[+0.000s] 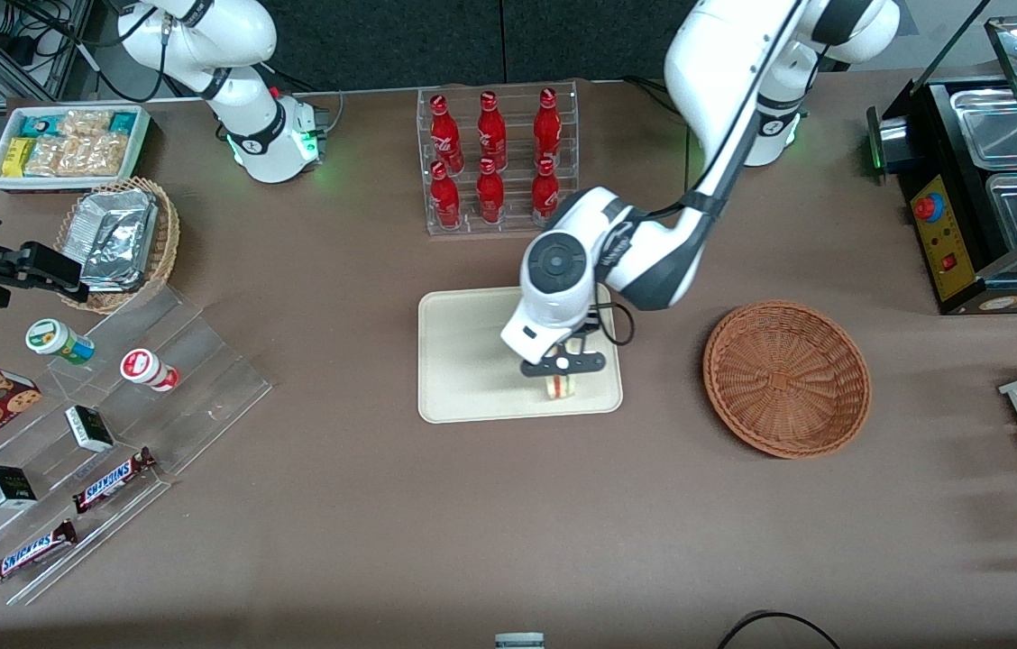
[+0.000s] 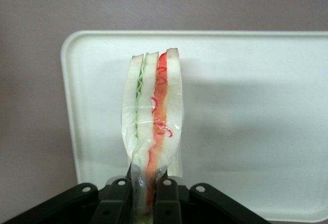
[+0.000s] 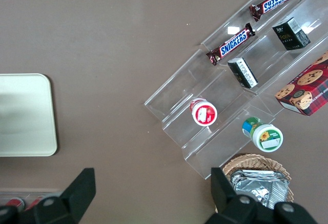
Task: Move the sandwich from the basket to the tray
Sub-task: 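Lift the sandwich and carry it over the cream tray, then lower the sandwich onto the tray and open the left gripper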
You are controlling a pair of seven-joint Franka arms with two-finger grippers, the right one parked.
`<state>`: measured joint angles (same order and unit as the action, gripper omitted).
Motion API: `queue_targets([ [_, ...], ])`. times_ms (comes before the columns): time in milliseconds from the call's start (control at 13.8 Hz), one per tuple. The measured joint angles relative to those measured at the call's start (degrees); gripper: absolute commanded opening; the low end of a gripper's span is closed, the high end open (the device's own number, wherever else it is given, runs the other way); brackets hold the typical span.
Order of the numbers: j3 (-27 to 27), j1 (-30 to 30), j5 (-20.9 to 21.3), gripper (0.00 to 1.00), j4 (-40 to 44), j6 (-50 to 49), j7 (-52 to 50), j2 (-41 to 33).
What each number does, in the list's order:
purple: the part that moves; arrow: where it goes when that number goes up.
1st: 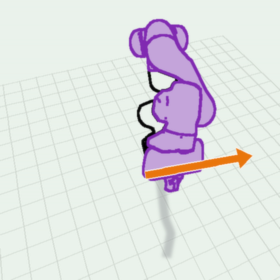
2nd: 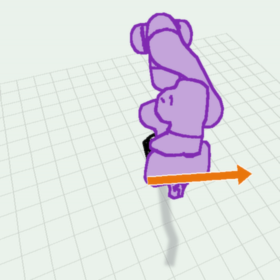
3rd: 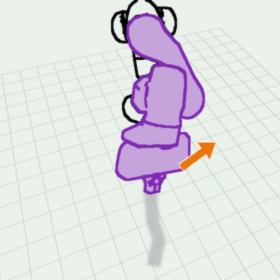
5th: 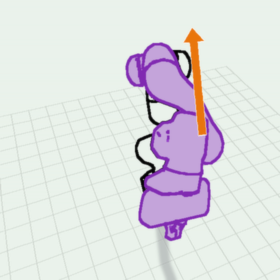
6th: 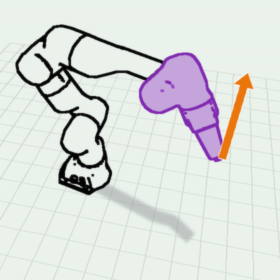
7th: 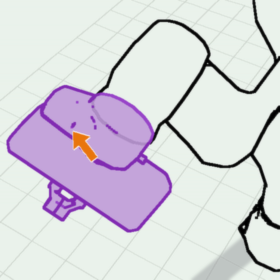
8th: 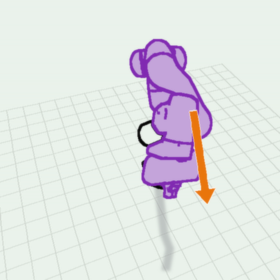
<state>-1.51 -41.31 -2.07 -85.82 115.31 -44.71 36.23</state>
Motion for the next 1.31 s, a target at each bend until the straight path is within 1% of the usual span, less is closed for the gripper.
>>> queue_targets([
  [435,0.01,-3.55,-0.03,0.0,4.0,-0.17,-1.2,4.19],
  [798,0.02,-4.36,-0.01,0.0,4.33,0.65,-1.12,4.99],
  [1234,0.03,-5.14,0.05,0.0,4.32,4.29,-0.29,6.95],
  [1306,0.03,-5.17,0.06,0.26,4.32,4.34,-0.23,7.05],
])
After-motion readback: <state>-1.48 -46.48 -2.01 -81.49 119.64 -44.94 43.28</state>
